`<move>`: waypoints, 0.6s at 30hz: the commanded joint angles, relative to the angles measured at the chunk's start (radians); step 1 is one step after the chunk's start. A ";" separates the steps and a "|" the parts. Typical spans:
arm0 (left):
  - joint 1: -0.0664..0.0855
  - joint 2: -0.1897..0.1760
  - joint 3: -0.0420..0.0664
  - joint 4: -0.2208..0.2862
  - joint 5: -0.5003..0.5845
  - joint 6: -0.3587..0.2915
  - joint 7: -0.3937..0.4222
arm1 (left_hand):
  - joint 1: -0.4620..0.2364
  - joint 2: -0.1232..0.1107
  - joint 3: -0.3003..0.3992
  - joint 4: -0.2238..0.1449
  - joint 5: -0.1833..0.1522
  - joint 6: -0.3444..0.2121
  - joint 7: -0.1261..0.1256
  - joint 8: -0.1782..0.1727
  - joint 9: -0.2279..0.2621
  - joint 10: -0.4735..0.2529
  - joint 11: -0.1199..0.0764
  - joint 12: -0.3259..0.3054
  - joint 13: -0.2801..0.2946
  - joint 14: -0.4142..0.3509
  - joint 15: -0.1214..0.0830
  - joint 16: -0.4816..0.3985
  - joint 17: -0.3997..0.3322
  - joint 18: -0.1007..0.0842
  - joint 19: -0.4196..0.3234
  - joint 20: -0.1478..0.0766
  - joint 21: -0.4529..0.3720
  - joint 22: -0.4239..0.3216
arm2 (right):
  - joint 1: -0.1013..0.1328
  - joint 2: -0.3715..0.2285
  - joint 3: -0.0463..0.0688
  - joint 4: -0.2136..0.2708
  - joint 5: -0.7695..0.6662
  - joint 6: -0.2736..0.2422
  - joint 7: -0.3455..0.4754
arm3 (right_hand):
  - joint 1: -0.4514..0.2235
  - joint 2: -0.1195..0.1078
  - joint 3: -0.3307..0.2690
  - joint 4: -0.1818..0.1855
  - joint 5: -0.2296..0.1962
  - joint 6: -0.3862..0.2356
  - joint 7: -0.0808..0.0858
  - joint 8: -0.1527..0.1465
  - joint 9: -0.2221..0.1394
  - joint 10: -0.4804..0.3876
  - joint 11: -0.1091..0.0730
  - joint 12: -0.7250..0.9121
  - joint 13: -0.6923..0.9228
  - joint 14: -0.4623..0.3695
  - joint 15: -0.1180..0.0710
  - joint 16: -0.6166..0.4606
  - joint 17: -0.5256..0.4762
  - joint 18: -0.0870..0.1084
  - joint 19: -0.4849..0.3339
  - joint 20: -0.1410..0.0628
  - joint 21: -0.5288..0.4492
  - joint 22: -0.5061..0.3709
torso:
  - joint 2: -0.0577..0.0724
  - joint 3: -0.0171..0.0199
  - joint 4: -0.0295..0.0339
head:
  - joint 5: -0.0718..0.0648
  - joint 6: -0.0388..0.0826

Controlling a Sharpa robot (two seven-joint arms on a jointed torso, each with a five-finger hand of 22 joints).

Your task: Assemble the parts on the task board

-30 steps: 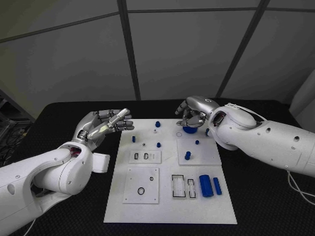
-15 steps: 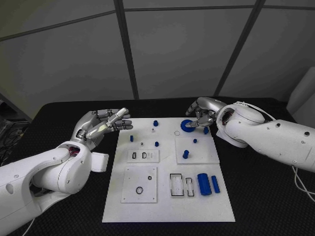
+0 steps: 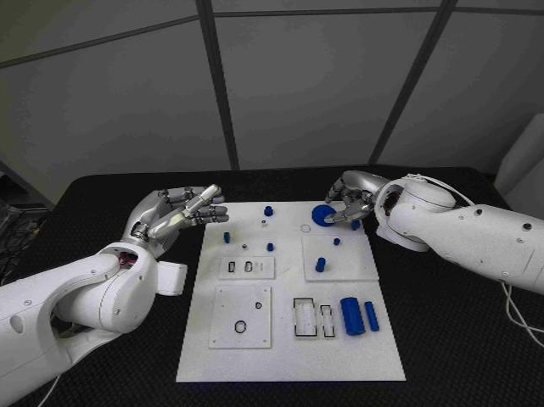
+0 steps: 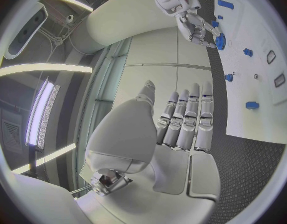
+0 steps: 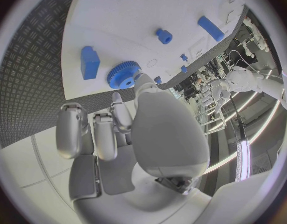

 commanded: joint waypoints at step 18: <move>0.001 0.003 0.001 -0.002 -0.007 0.011 0.001 | 0.006 0.003 0.001 -0.009 -0.002 0.002 0.003 -0.006 0.000 -0.001 0.000 -0.004 -0.001 0.002 -0.001 -0.005 0.002 -0.010 0.007 0.002 0.000 -0.001 | 0.002 0.014 0.001 -0.011 -0.011 0.025 0.002 | 0.020 0.046 0.015 -0.013 0.001 0.047 -0.013 0.043 0.010 0.064 -0.009 0.101 0.113 0.084 0.000 0.015 0.162 -0.011 0.018 -0.001 0.020 0.034 | 0.000 0.0002 -0.0004 | 0.002 0.001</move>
